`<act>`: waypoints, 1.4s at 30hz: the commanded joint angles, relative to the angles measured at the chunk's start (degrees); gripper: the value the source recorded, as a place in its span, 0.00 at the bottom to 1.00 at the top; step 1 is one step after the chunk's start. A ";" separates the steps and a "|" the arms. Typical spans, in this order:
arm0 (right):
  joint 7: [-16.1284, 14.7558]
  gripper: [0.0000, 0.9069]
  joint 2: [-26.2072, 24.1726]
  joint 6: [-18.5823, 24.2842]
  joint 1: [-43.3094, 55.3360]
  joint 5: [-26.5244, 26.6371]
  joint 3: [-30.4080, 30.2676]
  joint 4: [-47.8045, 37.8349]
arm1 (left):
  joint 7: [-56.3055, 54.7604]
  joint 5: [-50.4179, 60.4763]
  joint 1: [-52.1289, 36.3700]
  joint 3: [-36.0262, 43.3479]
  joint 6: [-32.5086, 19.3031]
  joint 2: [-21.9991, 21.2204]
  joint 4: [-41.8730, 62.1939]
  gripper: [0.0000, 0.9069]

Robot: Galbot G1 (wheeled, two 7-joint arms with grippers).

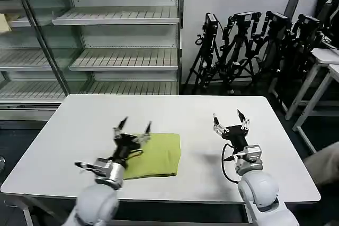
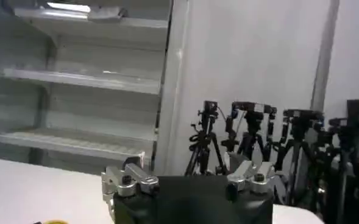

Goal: Fold and organize the clothes.

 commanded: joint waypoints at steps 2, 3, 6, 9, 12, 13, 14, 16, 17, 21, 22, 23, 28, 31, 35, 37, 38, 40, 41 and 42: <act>0.42 1.00 4.62 3.10 5.47 -2.17 -5.64 -7.27 | 14.06 1.39 8.52 -24.27 -12.87 3.17 6.80 1.00; 0.43 1.00 4.74 3.14 5.96 -2.16 -5.80 -7.73 | 14.18 1.39 8.63 -24.36 -13.16 3.07 7.00 1.00; 0.41 1.00 5.31 3.41 7.53 -2.34 -6.28 -9.24 | 15.15 1.57 8.75 -24.84 -14.20 2.46 7.98 1.00; 0.36 1.00 5.59 3.39 8.26 -2.37 -6.66 -10.10 | 15.42 1.58 8.51 -24.98 -14.42 2.18 8.75 1.00; 0.24 1.00 5.58 3.36 8.47 -2.44 -6.85 -10.29 | 15.53 1.58 8.44 -25.03 -14.40 2.03 8.89 1.00; 0.23 1.00 5.60 3.34 8.51 -2.43 -6.82 -10.29 | 15.58 1.61 8.43 -25.01 -14.44 1.97 8.92 1.00; 0.21 1.00 5.62 3.34 8.52 -2.43 -6.78 -10.28 | 15.70 1.62 8.43 -24.99 -14.50 1.94 8.94 1.00; 0.19 1.00 5.62 3.33 8.50 -2.43 -6.71 -10.23 | 15.81 1.66 8.41 -24.97 -14.51 1.94 8.98 1.00; 0.15 1.00 5.66 3.40 8.48 -2.42 -6.64 -10.20 | 15.85 1.67 8.39 -24.94 -14.57 1.97 9.02 1.00; 0.58 1.00 5.81 3.15 8.24 -6.51 -6.51 -9.79 | 16.17 1.69 8.02 -24.83 -14.65 2.13 9.41 1.00; 0.53 1.00 5.89 3.57 8.14 -6.88 -6.50 -9.72 | 16.28 1.70 7.92 -24.77 -14.73 2.14 9.50 1.00; 0.56 1.00 5.94 3.78 8.09 -6.92 -6.50 -9.72 | 16.39 1.72 7.81 -24.75 -14.75 2.14 9.59 1.00; 0.43 1.00 6.15 4.78 8.04 -6.88 -6.34 -9.84 | 16.85 1.74 7.53 -24.58 -15.13 2.09 9.85 1.00; 0.27 1.00 6.17 5.43 7.98 -6.89 -6.17 -9.56 | 17.15 1.92 7.26 -24.39 -15.68 2.01 10.17 1.00; 0.17 1.00 5.79 5.75 7.73 -6.78 -5.92 -8.93 | 17.46 2.46 7.07 -24.19 -16.03 1.82 10.34 1.00; 0.12 1.00 5.51 5.58 7.33 -6.63 -5.74 -8.03 | 17.61 2.48 7.05 -24.22 -16.11 1.77 10.28 1.00; 0.06 1.00 5.24 5.34 7.09 -6.44 -5.55 -7.36 | 17.66 2.48 7.07 -24.25 -16.10 1.78 10.20 1.00; 0.01 1.00 4.74 4.83 6.69 -6.00 -5.31 -6.06 | 17.65 2.42 7.13 -24.29 -16.02 1.83 9.71 1.00; -0.15 1.00 4.42 3.98 6.44 -5.51 -4.99 -5.10 | 17.66 2.39 7.25 -24.32 -16.01 1.87 9.37 1.00; -0.22 1.00 4.13 3.19 6.32 -4.72 -4.79 -4.16 | 17.76 2.29 7.34 -24.36 -15.96 1.93 9.03 1.00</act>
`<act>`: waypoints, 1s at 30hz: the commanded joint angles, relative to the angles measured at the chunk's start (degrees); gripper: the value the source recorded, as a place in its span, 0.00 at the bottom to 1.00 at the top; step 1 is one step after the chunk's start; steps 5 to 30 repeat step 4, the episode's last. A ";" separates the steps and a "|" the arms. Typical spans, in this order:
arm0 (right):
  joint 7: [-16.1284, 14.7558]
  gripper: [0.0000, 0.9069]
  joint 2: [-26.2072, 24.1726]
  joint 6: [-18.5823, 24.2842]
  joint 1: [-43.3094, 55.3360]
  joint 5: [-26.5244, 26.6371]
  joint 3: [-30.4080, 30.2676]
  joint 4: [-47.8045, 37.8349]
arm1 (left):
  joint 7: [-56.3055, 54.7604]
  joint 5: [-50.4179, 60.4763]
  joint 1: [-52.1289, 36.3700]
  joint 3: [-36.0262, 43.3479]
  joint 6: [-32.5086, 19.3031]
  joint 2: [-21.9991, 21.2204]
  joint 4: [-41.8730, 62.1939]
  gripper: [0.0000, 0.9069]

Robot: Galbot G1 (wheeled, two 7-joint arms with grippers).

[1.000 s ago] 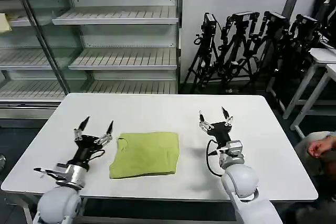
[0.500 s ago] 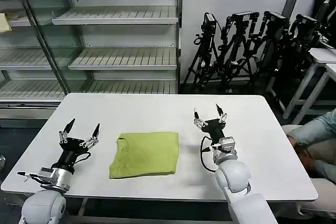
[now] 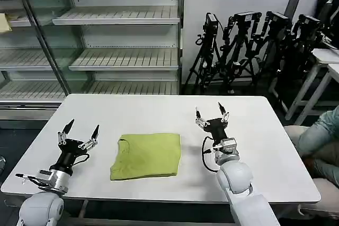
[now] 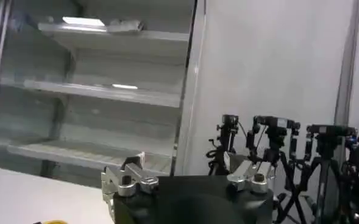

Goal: Fold and organize the clothes.

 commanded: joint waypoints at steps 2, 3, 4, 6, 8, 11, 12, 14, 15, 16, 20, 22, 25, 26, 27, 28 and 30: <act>-0.21 1.00 -1.43 -2.55 -0.81 1.56 0.95 5.03 | 0.78 -0.18 0.36 -0.76 -0.18 0.30 -1.48 1.00; -0.22 1.00 -1.50 -2.68 -0.69 1.58 1.01 5.08 | 0.92 -0.18 0.11 -0.74 -0.10 0.37 -1.60 1.00; -0.22 1.00 -1.54 -2.67 -0.55 1.55 1.06 4.80 | 0.95 -0.16 -0.08 -0.67 -0.05 0.38 -1.59 1.00; -0.22 1.00 -1.54 -2.67 -0.55 1.55 1.06 4.80 | 0.95 -0.16 -0.08 -0.67 -0.05 0.38 -1.59 1.00; -0.22 1.00 -1.54 -2.67 -0.55 1.55 1.06 4.80 | 0.95 -0.16 -0.08 -0.67 -0.05 0.38 -1.59 1.00; -0.22 1.00 -1.54 -2.67 -0.55 1.55 1.06 4.80 | 0.95 -0.16 -0.08 -0.67 -0.05 0.38 -1.59 1.00; -0.22 1.00 -1.54 -2.67 -0.55 1.55 1.06 4.80 | 0.95 -0.16 -0.08 -0.67 -0.05 0.38 -1.59 1.00; -0.22 1.00 -1.54 -2.67 -0.55 1.55 1.06 4.80 | 0.95 -0.16 -0.08 -0.67 -0.05 0.38 -1.59 1.00; -0.22 1.00 -1.54 -2.67 -0.55 1.55 1.06 4.80 | 0.95 -0.16 -0.08 -0.67 -0.05 0.38 -1.59 1.00; -0.22 1.00 -1.54 -2.67 -0.55 1.55 1.06 4.80 | 0.95 -0.16 -0.08 -0.67 -0.05 0.38 -1.59 1.00; -0.22 1.00 -1.54 -2.67 -0.55 1.55 1.06 4.80 | 0.95 -0.16 -0.08 -0.67 -0.05 0.38 -1.59 1.00; -0.22 1.00 -1.54 -2.67 -0.55 1.55 1.06 4.80 | 0.95 -0.16 -0.08 -0.67 -0.05 0.38 -1.59 1.00; -0.22 1.00 -1.54 -2.67 -0.55 1.55 1.06 4.80 | 0.95 -0.16 -0.08 -0.67 -0.05 0.38 -1.59 1.00; -0.22 1.00 -1.54 -2.67 -0.55 1.55 1.06 4.80 | 0.95 -0.16 -0.08 -0.67 -0.05 0.38 -1.59 1.00; -0.22 1.00 -1.54 -2.67 -0.55 1.55 1.06 4.80 | 0.95 -0.16 -0.08 -0.67 -0.05 0.38 -1.59 1.00; -0.22 1.00 -1.54 -2.67 -0.55 1.55 1.06 4.80 | 0.95 -0.16 -0.08 -0.67 -0.05 0.38 -1.59 1.00; -0.22 1.00 -1.54 -2.67 -0.55 1.55 1.06 4.80 | 0.95 -0.16 -0.08 -0.67 -0.05 0.38 -1.59 1.00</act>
